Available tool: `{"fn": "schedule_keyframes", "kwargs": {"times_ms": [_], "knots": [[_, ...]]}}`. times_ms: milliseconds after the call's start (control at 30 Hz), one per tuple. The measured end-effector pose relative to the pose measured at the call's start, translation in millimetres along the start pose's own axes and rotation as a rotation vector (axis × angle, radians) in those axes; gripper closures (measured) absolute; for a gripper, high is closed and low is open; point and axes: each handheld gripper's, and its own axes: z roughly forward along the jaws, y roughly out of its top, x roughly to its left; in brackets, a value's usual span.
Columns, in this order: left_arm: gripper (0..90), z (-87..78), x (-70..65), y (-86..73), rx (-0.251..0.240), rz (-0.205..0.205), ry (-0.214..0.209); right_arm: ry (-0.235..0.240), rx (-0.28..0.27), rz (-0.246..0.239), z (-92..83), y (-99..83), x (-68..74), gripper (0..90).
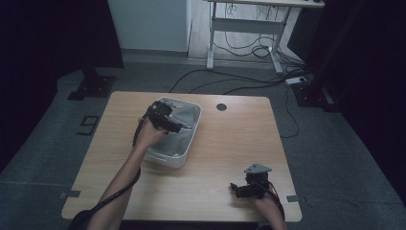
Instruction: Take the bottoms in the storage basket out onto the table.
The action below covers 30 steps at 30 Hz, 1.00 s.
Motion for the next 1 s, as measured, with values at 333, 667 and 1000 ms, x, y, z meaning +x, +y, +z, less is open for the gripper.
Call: {"fn": "schedule_keyframes", "kwargs": {"times_ms": [333, 667, 1000], "knots": [[0.0, 30.0, 3.0, -8.1, 0.079, 0.015, 0.020, 0.000, 0.000, 0.001, 0.0, 0.0, 0.1, 0.0], [0.0, 46.9, -0.4, -13.3, 0.163, 0.010, -0.019, 0.000, 0.000, 0.001, 0.0, 0.0, 0.1, 0.0], [0.0, 56.4, 1.0, -14.8, 0.224, -0.043, -0.049, 0.000, 0.000, 0.001, 0.0, 0.0, 0.1, 0.0]]}}
